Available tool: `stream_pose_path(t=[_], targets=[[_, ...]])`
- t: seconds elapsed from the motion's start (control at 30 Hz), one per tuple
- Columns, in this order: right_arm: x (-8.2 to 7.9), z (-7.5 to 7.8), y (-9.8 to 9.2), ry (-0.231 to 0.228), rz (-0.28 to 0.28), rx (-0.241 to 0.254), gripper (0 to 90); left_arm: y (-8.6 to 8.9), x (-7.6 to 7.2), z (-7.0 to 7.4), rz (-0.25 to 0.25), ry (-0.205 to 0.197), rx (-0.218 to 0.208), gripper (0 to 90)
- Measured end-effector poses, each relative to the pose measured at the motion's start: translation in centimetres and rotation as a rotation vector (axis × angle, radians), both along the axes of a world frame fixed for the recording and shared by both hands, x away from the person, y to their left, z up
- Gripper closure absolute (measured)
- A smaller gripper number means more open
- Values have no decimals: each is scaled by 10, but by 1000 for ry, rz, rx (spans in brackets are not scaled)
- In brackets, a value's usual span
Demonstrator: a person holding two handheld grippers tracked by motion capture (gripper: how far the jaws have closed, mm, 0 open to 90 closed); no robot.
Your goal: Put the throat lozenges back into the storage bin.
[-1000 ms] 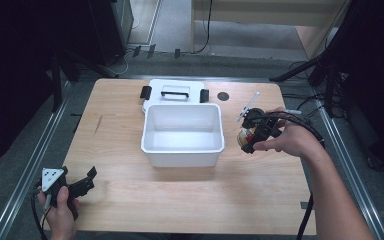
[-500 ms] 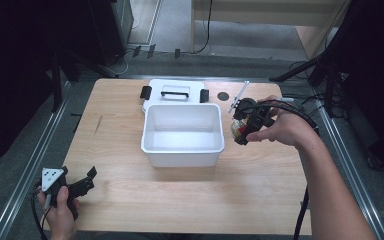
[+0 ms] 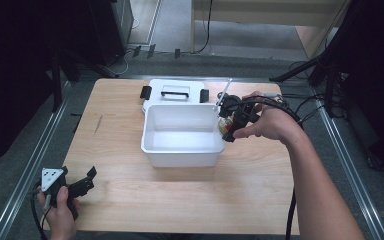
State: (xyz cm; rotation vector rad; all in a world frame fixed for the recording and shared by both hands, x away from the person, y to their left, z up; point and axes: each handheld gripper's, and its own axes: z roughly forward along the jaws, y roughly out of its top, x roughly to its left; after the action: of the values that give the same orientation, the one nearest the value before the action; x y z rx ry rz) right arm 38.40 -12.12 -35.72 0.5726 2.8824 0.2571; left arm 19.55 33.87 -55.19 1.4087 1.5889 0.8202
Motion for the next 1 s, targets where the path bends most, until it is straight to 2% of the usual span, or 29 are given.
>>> stream_pose_path(t=[0.53, 0.87, 1.0], targets=[[5, -6, 26, 0, 56, 6, 207, 0, 0, 0, 0, 1, 5, 1], [7, -16, 40, 6, 110, 2, 207, 0, 0, 0, -1, -1, -2, 1], [8, -20, 44, 10, 108, 3, 207, 0, 0, 0, -1, -1, -3, 1]])
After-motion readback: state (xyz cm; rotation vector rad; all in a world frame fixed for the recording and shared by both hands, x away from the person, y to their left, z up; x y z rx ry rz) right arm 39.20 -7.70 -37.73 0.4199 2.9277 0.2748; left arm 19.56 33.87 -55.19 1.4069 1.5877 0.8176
